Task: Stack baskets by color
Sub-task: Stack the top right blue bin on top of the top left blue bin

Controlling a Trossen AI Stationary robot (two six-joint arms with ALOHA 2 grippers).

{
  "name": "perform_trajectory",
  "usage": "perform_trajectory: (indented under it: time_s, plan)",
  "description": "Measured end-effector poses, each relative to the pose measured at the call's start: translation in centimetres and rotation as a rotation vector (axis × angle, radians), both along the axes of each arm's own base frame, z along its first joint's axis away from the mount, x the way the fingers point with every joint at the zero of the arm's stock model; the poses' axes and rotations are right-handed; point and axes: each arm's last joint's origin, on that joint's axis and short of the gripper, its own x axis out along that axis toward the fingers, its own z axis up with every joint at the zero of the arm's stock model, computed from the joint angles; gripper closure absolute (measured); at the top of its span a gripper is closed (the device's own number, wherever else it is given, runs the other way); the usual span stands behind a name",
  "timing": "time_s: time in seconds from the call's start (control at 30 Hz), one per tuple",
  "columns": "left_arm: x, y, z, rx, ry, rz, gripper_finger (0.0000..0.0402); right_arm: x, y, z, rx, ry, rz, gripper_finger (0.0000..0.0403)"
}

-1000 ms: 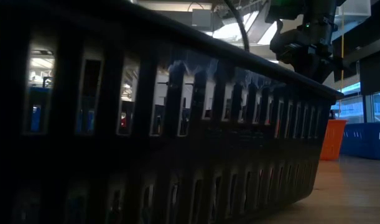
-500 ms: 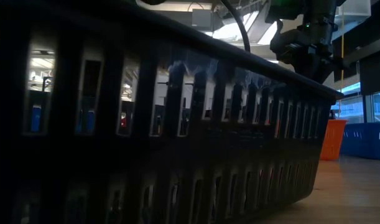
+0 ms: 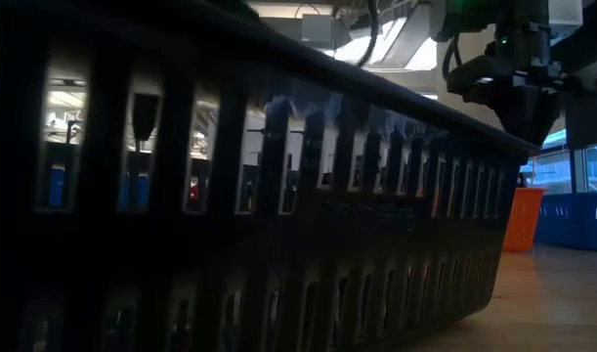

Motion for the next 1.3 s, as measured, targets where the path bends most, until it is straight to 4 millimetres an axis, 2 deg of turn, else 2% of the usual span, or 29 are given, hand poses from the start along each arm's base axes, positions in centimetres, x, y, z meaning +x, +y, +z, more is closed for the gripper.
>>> perform_trajectory:
  time_s: [0.23,0.5,0.7,0.93,1.3]
  plan:
    - [-1.1,0.7,2.7,0.049,-0.098,0.016,0.0325,-0.4,0.1,-1.9,0.029,0.027,-0.045,0.0297]
    - [-2.1,1.4,4.9,0.079,-0.18,0.031,0.0325,-0.7,0.1,-3.7,0.025,0.018,-0.055,0.0297]
    - [-2.4,1.5,5.6,0.097,-0.22,0.036,0.0325,-1.1,0.1,-5.5,0.025,0.009,-0.064,0.0297]
    - [-2.3,1.5,5.4,0.099,-0.213,0.035,0.0325,-1.6,0.1,-7.7,0.028,-0.02,-0.077,0.0297]
    - [-2.3,1.5,5.4,0.1,-0.214,0.035,0.0325,-3.1,0.3,-9.8,0.059,0.037,-0.078,0.0297]
